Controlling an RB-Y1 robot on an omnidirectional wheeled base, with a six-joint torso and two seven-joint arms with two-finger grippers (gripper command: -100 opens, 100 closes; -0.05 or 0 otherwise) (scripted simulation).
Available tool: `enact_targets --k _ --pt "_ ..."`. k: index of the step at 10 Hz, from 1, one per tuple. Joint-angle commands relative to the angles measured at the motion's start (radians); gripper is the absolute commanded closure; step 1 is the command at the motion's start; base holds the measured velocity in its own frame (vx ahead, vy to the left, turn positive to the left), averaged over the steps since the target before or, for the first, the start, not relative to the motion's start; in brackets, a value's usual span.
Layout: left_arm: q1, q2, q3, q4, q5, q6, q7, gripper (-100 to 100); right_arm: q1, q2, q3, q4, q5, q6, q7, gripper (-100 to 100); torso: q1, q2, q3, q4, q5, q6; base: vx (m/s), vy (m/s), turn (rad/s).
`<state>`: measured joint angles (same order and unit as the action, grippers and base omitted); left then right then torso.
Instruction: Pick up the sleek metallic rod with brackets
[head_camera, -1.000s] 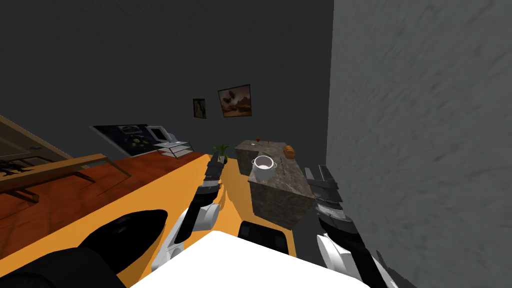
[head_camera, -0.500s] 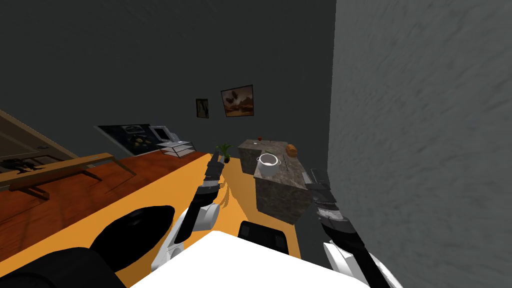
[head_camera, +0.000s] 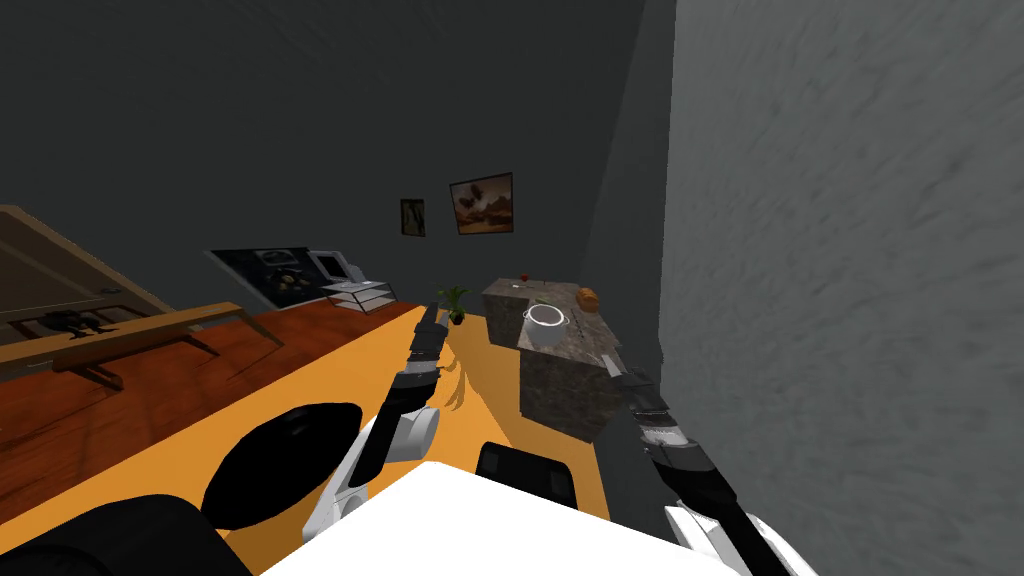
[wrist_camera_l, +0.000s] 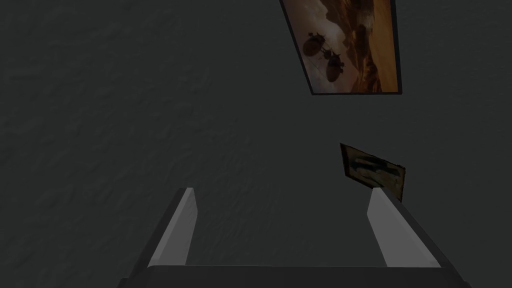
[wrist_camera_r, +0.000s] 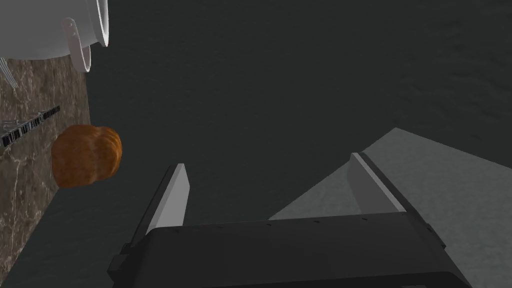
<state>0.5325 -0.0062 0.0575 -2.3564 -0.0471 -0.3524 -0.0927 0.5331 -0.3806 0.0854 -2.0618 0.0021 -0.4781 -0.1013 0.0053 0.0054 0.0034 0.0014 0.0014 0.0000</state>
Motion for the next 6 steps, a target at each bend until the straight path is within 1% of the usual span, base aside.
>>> enact_targets --k 1,2,3,4,5,6 --pt "0.000 0.000 0.000 0.000 0.000 0.000 0.000 0 0.007 -0.050 0.009 0.031 -0.014 0.016 0.004 -100 0.000 0.000 0.000 0.000 0.000 0.000 -0.089 0.108 0.038" --pt "0.000 0.000 0.000 0.000 0.000 0.000 0.000 0 0.007 -0.069 0.009 0.031 -0.014 0.016 0.004 -100 0.001 0.000 0.000 0.000 0.000 0.000 -0.072 0.095 0.022" --pt "0.000 0.000 0.000 0.000 0.000 0.000 0.000 0 0.013 -0.103 0.018 0.061 -0.029 0.031 0.007 -100 0.001 0.000 0.000 0.000 0.000 0.000 -0.088 0.109 0.065" --pt "0.000 0.000 0.000 0.000 0.000 0.000 0.000 0 0.013 -0.126 0.018 0.061 -0.029 0.031 0.007 -100 0.002 0.000 0.000 0.000 0.000 0.000 -0.072 0.083 0.027" --pt "0.000 0.000 0.000 0.000 0.000 0.000 0.000 0 0.019 -0.157 0.028 0.093 -0.044 0.047 0.011 -100 0.000 -0.001 0.000 0.000 0.000 0.000 -0.085 0.087 0.078" --pt "0.000 0.000 0.000 0.000 0.000 0.000 0.000 0 0.019 -0.186 0.028 0.093 -0.044 0.047 0.011 -100 0.000 0.000 0.000 0.000 0.000 0.000 -0.069 0.071 0.040"
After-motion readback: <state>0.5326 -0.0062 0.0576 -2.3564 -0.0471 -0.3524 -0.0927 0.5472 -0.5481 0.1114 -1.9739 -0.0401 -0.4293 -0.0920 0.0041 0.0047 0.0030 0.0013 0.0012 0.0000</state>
